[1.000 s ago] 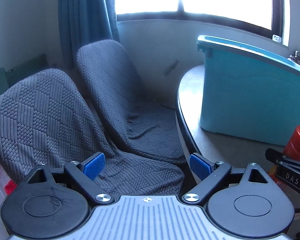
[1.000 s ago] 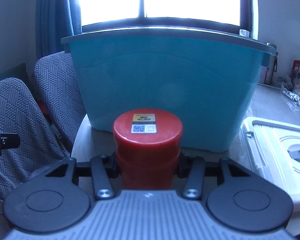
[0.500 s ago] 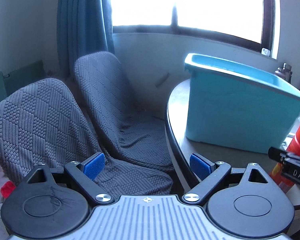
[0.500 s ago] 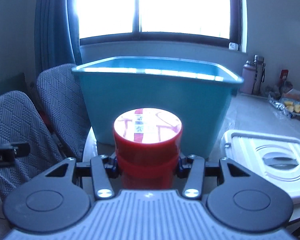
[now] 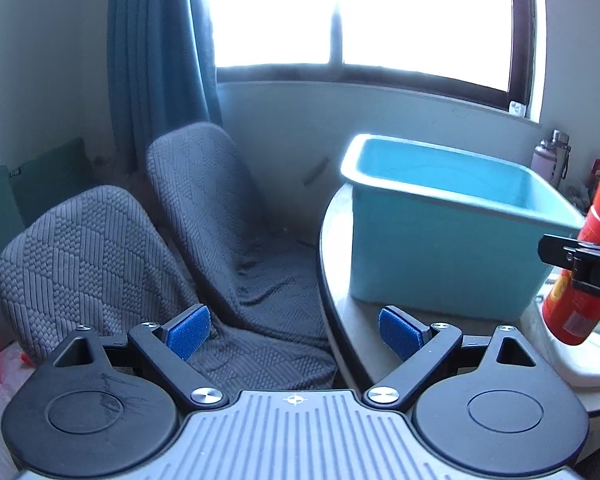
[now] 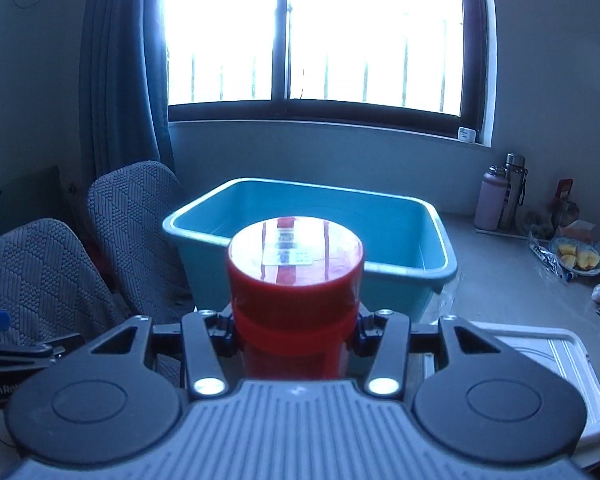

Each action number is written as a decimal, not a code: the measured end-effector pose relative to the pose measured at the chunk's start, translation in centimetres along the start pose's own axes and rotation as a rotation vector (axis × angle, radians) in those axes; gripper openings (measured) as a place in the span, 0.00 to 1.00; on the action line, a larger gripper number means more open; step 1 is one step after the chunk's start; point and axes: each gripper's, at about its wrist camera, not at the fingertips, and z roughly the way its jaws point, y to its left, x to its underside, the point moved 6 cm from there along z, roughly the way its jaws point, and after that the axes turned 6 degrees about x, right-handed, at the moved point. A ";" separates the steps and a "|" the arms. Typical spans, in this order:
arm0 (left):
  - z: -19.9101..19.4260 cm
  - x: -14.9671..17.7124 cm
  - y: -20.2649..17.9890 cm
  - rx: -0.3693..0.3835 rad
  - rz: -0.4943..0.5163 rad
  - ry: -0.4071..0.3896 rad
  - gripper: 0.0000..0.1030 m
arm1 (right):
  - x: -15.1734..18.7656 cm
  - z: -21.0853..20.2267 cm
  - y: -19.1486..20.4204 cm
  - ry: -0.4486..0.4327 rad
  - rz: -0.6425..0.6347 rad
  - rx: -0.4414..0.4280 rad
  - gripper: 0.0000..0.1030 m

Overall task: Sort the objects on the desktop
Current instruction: 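Lift red canister with right tool into teal bin and open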

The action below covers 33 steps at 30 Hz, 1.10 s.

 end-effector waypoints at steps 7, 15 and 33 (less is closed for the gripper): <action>-0.3 -3.5 -1.3 -0.017 -0.011 -0.030 0.91 | -2.9 2.7 -0.9 -0.003 -0.010 -0.017 0.48; 1.4 -6.4 -3.1 -0.048 -0.031 -0.013 0.91 | -6.7 5.9 -1.7 -0.053 -0.041 -0.057 0.48; 6.4 -8.3 -5.9 -0.087 -0.068 0.009 0.91 | -8.8 13.7 -3.2 -0.022 -0.068 -0.098 0.48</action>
